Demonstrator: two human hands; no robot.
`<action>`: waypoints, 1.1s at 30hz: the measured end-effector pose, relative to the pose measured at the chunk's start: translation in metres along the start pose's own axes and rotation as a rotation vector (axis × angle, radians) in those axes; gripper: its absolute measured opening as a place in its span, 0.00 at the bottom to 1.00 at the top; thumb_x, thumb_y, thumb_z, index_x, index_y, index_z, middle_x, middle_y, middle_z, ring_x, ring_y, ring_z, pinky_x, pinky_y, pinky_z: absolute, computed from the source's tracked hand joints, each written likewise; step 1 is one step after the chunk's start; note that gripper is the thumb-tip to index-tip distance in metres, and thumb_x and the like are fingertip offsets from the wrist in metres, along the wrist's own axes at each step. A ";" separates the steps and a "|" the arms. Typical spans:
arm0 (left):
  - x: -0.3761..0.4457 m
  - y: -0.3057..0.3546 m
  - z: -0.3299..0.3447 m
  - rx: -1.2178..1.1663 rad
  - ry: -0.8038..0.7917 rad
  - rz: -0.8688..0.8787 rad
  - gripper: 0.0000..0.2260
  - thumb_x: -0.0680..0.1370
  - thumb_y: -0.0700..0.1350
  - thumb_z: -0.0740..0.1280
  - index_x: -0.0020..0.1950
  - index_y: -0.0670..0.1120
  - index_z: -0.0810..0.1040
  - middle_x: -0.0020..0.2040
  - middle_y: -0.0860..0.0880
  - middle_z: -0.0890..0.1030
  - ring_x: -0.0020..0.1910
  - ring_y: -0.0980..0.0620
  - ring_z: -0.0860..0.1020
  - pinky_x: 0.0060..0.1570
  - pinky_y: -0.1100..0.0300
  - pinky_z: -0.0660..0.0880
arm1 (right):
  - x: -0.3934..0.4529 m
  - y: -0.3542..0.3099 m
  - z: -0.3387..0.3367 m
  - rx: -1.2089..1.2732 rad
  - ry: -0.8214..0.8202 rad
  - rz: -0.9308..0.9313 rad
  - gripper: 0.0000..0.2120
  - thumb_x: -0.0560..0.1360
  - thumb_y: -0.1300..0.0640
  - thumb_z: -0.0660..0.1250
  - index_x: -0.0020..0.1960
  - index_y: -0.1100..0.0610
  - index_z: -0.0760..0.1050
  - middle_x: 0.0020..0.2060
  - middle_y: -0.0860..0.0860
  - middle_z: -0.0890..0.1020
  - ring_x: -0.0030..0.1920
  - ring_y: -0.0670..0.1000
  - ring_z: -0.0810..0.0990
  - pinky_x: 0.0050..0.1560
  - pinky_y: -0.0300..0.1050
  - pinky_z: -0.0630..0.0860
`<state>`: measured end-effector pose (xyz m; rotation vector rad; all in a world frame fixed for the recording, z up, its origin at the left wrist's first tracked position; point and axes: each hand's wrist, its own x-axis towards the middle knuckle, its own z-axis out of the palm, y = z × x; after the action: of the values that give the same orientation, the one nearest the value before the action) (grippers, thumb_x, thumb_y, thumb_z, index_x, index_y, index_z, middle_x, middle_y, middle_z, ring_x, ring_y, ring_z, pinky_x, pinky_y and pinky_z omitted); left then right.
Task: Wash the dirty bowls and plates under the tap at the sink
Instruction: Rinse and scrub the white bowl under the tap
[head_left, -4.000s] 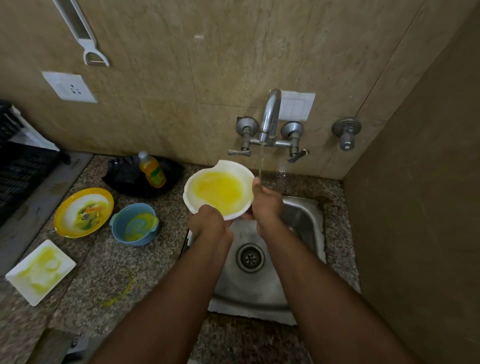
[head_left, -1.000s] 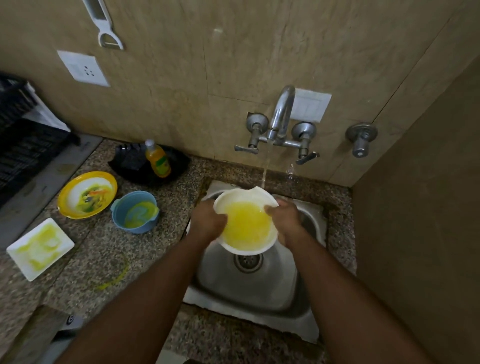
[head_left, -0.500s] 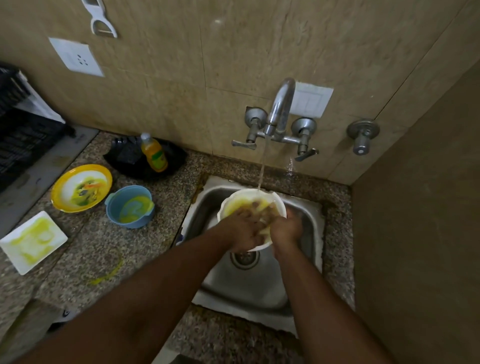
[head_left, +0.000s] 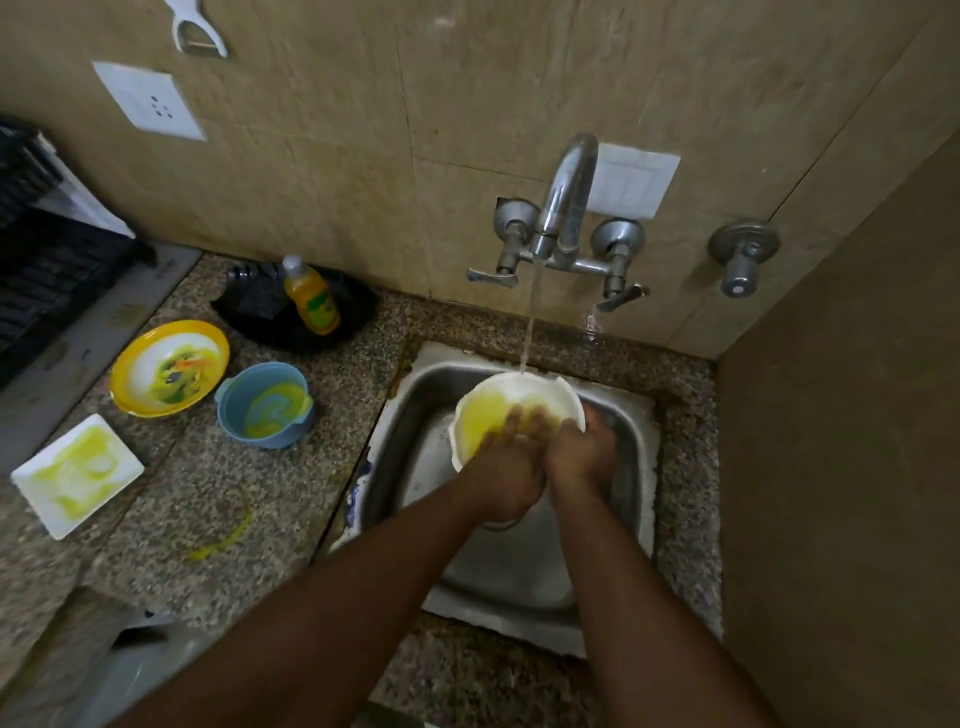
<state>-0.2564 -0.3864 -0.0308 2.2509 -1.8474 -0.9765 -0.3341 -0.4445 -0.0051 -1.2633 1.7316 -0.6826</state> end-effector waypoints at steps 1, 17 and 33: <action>0.000 -0.006 -0.004 0.016 0.008 0.123 0.33 0.84 0.53 0.57 0.85 0.48 0.46 0.85 0.47 0.42 0.83 0.45 0.39 0.81 0.46 0.44 | -0.001 0.005 -0.001 0.005 -0.015 -0.013 0.16 0.75 0.51 0.65 0.60 0.46 0.83 0.48 0.52 0.87 0.50 0.59 0.85 0.52 0.58 0.83; -0.001 0.007 0.042 -0.220 0.133 0.087 0.31 0.84 0.58 0.46 0.84 0.49 0.39 0.83 0.50 0.36 0.82 0.49 0.36 0.81 0.45 0.43 | 0.004 0.006 -0.017 -0.051 0.132 -0.279 0.21 0.78 0.65 0.64 0.68 0.50 0.81 0.59 0.55 0.85 0.58 0.59 0.82 0.54 0.45 0.75; -0.017 0.017 -0.017 0.426 -0.020 0.082 0.31 0.83 0.59 0.46 0.84 0.48 0.53 0.84 0.47 0.58 0.82 0.46 0.56 0.79 0.44 0.54 | 0.026 0.028 0.016 0.444 -0.230 0.307 0.13 0.78 0.62 0.68 0.58 0.49 0.82 0.51 0.54 0.87 0.49 0.57 0.86 0.55 0.57 0.84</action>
<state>-0.2634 -0.3815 -0.0024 2.3566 -2.3203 -0.6415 -0.3368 -0.4587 -0.0442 -0.7205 1.4411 -0.6636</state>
